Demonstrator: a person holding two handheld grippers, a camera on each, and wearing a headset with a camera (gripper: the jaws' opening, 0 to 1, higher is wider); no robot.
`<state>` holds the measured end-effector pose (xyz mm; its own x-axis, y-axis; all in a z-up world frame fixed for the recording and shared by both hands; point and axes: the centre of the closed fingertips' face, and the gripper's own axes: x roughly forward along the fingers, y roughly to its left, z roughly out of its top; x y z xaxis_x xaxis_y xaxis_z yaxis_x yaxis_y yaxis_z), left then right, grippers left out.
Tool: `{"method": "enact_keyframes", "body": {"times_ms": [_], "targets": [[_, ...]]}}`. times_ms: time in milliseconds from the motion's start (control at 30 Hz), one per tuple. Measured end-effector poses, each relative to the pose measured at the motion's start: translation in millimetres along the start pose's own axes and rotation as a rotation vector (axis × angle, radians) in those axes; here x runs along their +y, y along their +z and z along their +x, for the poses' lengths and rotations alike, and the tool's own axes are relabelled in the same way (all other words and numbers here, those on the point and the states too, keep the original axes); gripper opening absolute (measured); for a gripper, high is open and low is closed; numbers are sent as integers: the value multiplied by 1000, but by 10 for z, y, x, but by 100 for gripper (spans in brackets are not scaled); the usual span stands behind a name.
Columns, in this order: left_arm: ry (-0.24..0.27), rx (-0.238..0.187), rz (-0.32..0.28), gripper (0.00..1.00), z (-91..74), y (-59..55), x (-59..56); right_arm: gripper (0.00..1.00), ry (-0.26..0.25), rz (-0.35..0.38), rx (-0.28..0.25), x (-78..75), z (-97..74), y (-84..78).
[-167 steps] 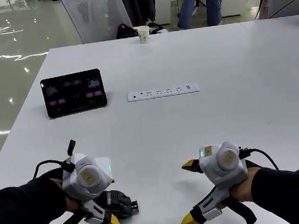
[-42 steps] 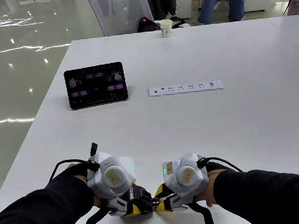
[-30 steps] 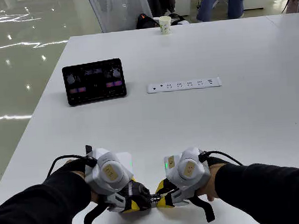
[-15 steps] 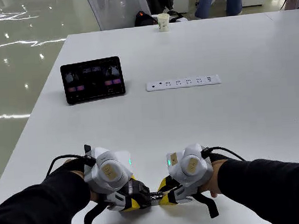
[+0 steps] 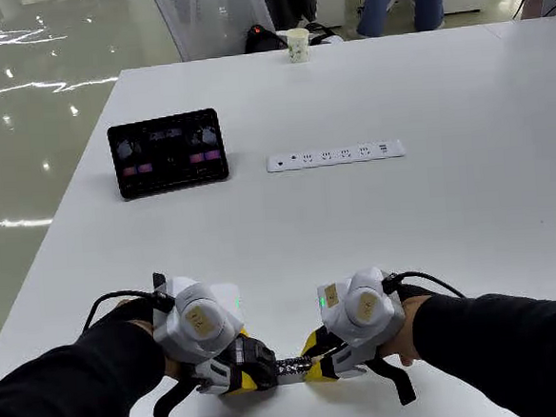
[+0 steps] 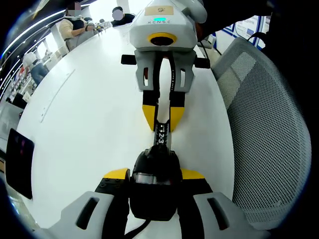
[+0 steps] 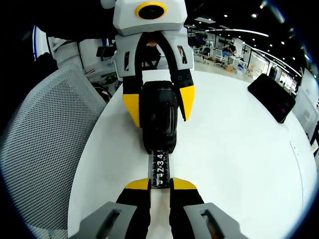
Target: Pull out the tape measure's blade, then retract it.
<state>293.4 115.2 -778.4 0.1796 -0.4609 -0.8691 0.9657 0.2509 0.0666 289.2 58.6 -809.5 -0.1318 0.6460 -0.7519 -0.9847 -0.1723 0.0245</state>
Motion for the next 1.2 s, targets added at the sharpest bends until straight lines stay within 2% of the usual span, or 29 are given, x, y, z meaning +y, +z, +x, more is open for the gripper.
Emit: {"method": "enact_keyframes", "body": {"times_ms": [1200], "targets": [[1, -6, -2, 31, 2, 3, -6, 10, 3, 17, 6, 9, -180, -185]]}}
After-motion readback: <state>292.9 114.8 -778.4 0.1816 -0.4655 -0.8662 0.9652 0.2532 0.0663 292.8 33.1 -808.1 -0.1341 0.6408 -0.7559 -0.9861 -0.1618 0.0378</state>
